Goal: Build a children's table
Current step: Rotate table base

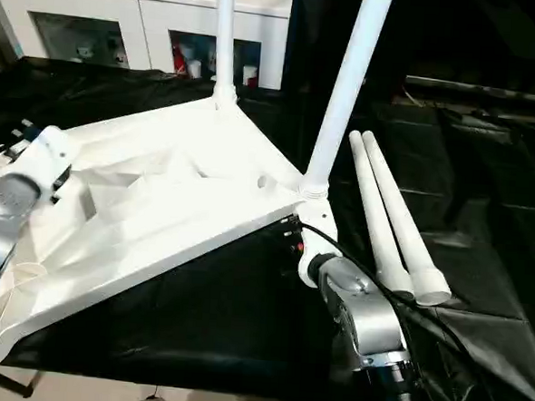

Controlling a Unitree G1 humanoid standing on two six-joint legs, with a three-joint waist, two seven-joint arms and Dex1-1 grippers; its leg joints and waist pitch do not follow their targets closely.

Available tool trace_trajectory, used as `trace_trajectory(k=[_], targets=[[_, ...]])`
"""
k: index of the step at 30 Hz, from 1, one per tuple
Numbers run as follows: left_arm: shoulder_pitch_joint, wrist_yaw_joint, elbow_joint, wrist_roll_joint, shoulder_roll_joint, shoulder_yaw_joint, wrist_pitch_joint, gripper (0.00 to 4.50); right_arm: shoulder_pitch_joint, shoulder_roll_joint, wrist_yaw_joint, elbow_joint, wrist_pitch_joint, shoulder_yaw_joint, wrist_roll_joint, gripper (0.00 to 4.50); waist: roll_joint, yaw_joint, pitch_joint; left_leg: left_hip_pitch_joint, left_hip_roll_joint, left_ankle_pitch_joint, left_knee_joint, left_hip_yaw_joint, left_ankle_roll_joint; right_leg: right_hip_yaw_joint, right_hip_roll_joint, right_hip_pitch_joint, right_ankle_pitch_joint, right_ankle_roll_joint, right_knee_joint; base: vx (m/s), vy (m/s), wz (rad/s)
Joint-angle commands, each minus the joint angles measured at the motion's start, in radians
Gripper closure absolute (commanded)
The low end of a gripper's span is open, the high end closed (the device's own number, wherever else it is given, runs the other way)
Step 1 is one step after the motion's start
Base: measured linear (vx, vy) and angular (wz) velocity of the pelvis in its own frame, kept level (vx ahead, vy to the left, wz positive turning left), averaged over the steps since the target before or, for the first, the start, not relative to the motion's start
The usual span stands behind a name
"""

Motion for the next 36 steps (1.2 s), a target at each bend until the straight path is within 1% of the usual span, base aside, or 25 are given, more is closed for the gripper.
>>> trace_trajectory(k=[1, 3, 4, 5, 7, 9, 11, 12, 15, 16, 17, 18, 19, 20, 21, 23, 25, 27, 29, 31, 32, 33, 34, 35, 36], targets=[[0.016, -0.050, -0.017, 0.020, 0.014, -0.031, 0.044, 2.23, -0.013, 0.000, -0.004, 0.014, 0.008, 0.004, -0.010, 0.64, 0.012, -0.003, -0.068, 0.022, 0.051, -0.250, -0.084, -0.024, -0.040, 0.062, -0.067, 0.042, -0.220, -0.153, -0.073, 0.000, 0.000, 0.00], [0.039, -0.154, -0.017, 0.024, 0.039, -0.075, 0.101, 2.23, -0.038, 0.008, -0.006, 0.060, -0.011, 0.002, -0.013, 0.64, 0.016, -0.002, -0.069, 0.022, 0.051, -0.244, -0.084, -0.025, -0.042, 0.063, -0.067, 0.041, -0.207, -0.159, -0.071, 0.000, 0.000, 0.00], [0.045, -0.177, -0.021, 0.026, 0.046, -0.086, 0.112, 2.23, -0.045, 0.011, -0.007, 0.072, -0.015, 0.000, -0.012, 0.64, 0.016, -0.004, -0.069, 0.022, 0.051, -0.243, -0.084, -0.025, -0.044, 0.062, -0.066, 0.041, -0.193, -0.166, -0.069, 0.000, 0.000, 0.00], [0.049, -0.197, -0.023, 0.028, 0.052, -0.095, 0.121, 2.23, -0.056, 0.015, -0.008, 0.087, -0.022, -0.002, -0.012, 0.64, 0.019, -0.003, -0.070, 0.022, 0.051, -0.241, -0.083, -0.025, -0.046, 0.062, -0.066, 0.041, -0.183, -0.170, -0.068, 0.000, 0.000, 0.00], [0.055, -0.233, -0.034, 0.025, 0.060, -0.110, 0.147, 2.23, -0.076, 0.021, -0.007, 0.114, -0.036, -0.004, -0.012, 0.64, 0.017, -0.004, -0.070, 0.023, 0.051, -0.242, -0.083, -0.024, -0.047, 0.062, -0.067, 0.043, -0.155, -0.186, -0.066, 0.000, 0.000, 0.00], [0.059, -0.279, -0.042, 0.020, 0.072, -0.131, 0.169, 2.23, -0.098, 0.027, -0.003, 0.145, -0.051, -0.001, -0.014, 0.64, 0.019, -0.004, -0.071, 0.025, 0.052, -0.238, -0.083, -0.024, -0.045, 0.062, -0.067, 0.043, -0.144, -0.194, -0.063, 0.000, 0.000, 0.00], [0.060, -0.305, -0.053, 0.000, 0.072, -0.133, 0.176, 2.23, -0.117, 0.033, 0.002, 0.172, -0.065, 0.002, -0.015, 0.64, 0.019, -0.003, -0.069, 0.023, 0.051, -0.243, -0.083, -0.023, -0.046, 0.062, -0.067, 0.044, -0.150, -0.199, -0.064, 0.000, 0.000, 0.00], [0.061, -0.361, -0.084, -0.033, 0.077, -0.138, 0.190, 2.23, -0.145, 0.043, 0.007, 0.218, -0.085, 0.001, -0.015, 0.64, 0.020, -0.003, -0.068, 0.025, 0.051, -0.253, -0.084, -0.024, -0.048, 0.062, -0.068, 0.044, -0.162, -0.199, -0.065, 0.000, 0.000, 0.00], [0.072, -0.491, -0.166, -0.097, 0.092, -0.156, 0.218, 2.23, -0.185, 0.054, 0.017, 0.296, -0.118, 0.004, -0.020, 0.64, 0.020, -0.002, -0.068, 0.026, 0.052, -0.264, -0.084, -0.024, -0.056, 0.063, -0.072, 0.042, -0.185, -0.212, -0.065, 0.000, 0.000, 0.00], [0.072, -0.491, -0.166, -0.097, 0.092, -0.156, 0.218, 2.23, -0.185, 0.054, 0.017, 0.296, -0.118, 0.004, -0.020, 0.64, 0.020, -0.003, -0.066, 0.027, 0.052, -0.276, -0.085, -0.022, -0.059, 0.063, -0.069, 0.041, -0.189, -0.213, -0.067, 0.000, 0.000, 0.00], [0.078, -0.567, -0.213, -0.132, 0.103, -0.168, 0.200, 2.23, -0.202, 0.057, 0.023, 0.332, -0.135, 0.008, -0.024, 0.64, 0.016, -0.003, -0.065, 0.026, 0.051, -0.275, -0.084, -0.022, -0.057, 0.063, -0.069, 0.043, -0.192, -0.210, -0.068, 0.000, 0.000, 0.00], [0.078, -0.573, -0.217, -0.135, 0.103, -0.169, 0.199, 2.23, -0.204, 0.058, 0.024, 0.334, -0.136, 0.009, -0.024, 0.64, 0.017, -0.002, -0.068, 0.025, 0.052, -0.265, -0.085, -0.023, -0.055, 0.064, -0.072, 0.045, -0.189, -0.213, -0.065, 0.000, 0.000, 0.00], [0.079, -0.636, -0.257, -0.167, 0.109, -0.177, 0.202, 2.23, -0.218, 0.061, 0.031, 0.362, -0.148, 0.013, -0.027, 0.64, 0.016, -0.001, -0.068, 0.027, 0.053, -0.260, -0.084, -0.022, -0.056, 0.063, -0.072, 0.044, -0.182, -0.214, -0.064, 0.000, 0.000, 0.00], [0.080, -0.643, -0.261, -0.169, 0.110, -0.178, 0.199, 2.23, -0.220, 0.061, 0.032, 0.365, -0.150, 0.013, -0.027, 0.64, 0.014, -0.002, -0.067, 0.027, 0.052, -0.255, -0.085, -0.022, -0.054, 0.063, -0.069, 0.044, -0.178, -0.215, -0.064, 0.000, 0.000, 0.00], [0.083, -0.716, -0.307, -0.209, 0.119, -0.191, 0.209, 2.23, -0.232, 0.065, 0.037, 0.384, -0.161, 0.015, -0.028, 0.64, 0.016, -0.002, -0.068, 0.026, 0.052, -0.250, -0.085, -0.021, -0.054, 0.063, -0.070, 0.045, -0.172, -0.217, -0.062, 0.000, 0.000, 0.00], [0.085, -0.763, -0.335, -0.238, 0.120, -0.202, 0.198, 2.23, -0.243, 0.067, 0.042, 0.402, -0.174, 0.016, -0.029, 0.64, 0.016, -0.002, -0.068, 0.025, 0.052, -0.240, -0.084, -0.020, -0.055, 0.063, -0.070, 0.047, -0.157, -0.221, -0.059, 0.000, 0.000, 0.00], [0.082, -0.801, -0.359, -0.268, 0.112, -0.210, 0.184, 2.23, -0.257, 0.070, 0.051, 0.427, -0.192, 0.014, -0.034, 0.64, 0.016, -0.004, -0.070, 0.024, 0.050, -0.223, -0.083, -0.020, -0.052, 0.063, -0.069, 0.050, -0.139, -0.224, -0.057, 0.000, 0.000, 0.00], [0.080, -0.812, -0.365, -0.273, 0.109, -0.213, 0.181, 2.23, -0.262, 0.072, 0.054, 0.437, -0.201, 0.013, -0.037, 0.64, 0.016, -0.007, -0.069, 0.023, 0.049, -0.228, -0.082, -0.018, -0.049, 0.063, -0.068, 0.050, -0.141, -0.228, -0.057, 0.000, 0.000, 0.00], [0.070, -0.842, -0.381, -0.297, 0.090, -0.224, 0.170, 2.23, -0.268, 0.072, 0.066, 0.445, -0.210, 0.014, -0.038, 0.64, 0.015, -0.009, -0.068, 0.023, 0.050, -0.230, -0.082, -0.018, -0.045, 0.064, -0.069, 0.052, -0.155, -0.224, -0.059, 0.000, 0.000, 0.00], [0.052, -0.858, -0.378, -0.310, 0.065, -0.235, 0.149, 2.23, -0.276, 0.072, 0.076, 0.459, -0.223, 0.015, -0.040, 0.64, 0.014, -0.010, -0.068, 0.026, 0.050, -0.241, -0.082, -0.018, -0.046, 0.064, -0.067, 0.049, -0.180, -0.220, -0.063, 0.000, 0.000, 0.00], [0.038, -0.848, -0.358, -0.303, 0.049, -0.238, 0.127, 2.23, -0.279, 0.071, 0.078, 0.465, -0.228, 0.015, -0.042, 0.64, 0.014, -0.011, -0.068, 0.026, 0.050, -0.241, -0.082, -0.018, -0.047, 0.064, -0.067, 0.050, -0.181, -0.219, -0.062, 0.000, 0.000, 0.00], [0.015, -0.826, -0.314, -0.294, 0.023, -0.240, 0.093, 2.23, -0.281, 0.069, 0.080, 0.470, -0.233, 0.015, -0.043, 0.64, 0.015, -0.010, -0.067, 0.026, 0.048, -0.243, -0.081, -0.017, -0.047, 0.063, -0.065, 0.048, -0.191, -0.216, -0.065, 0.000, 0.000, 0.00], [-0.011, -0.800, -0.261, -0.281, -0.004, -0.244, 0.054, 2.23, -0.284, 0.065, 0.083, 0.473, -0.238, 0.015, -0.043, 0.64, 0.015, -0.009, -0.069, 0.027, 0.049, -0.242, -0.081, -0.017, -0.047, 0.064, -0.067, 0.050, -0.186, -0.215, -0.065, 0.000, 0.000, 0.00], [-0.021, -0.792, -0.242, -0.275, -0.013, -0.248, 0.040, 2.23, -0.284, 0.063, 0.084, 0.474, -0.239, 0.015, -0.044, 0.64, 0.016, -0.008, -0.067, 0.027, 0.045, -0.244, -0.079, -0.015, -0.044, 0.064, -0.063, 0.048, -0.195, -0.209, -0.069, 0.000, 0.000, 0.00], [-0.033, -0.783, -0.217, -0.268, -0.023, -0.254, 0.023, 2.23, -0.286, 0.060, 0.087, 0.476, -0.242, 0.014, -0.044, 0.64, 0.015, -0.005, -0.070, 0.029, 0.049, -0.249, -0.080, -0.018, -0.047, 0.064, -0.067, 0.050, -0.196, -0.206, -0.066, 0.000, 0.000, 0.00]])
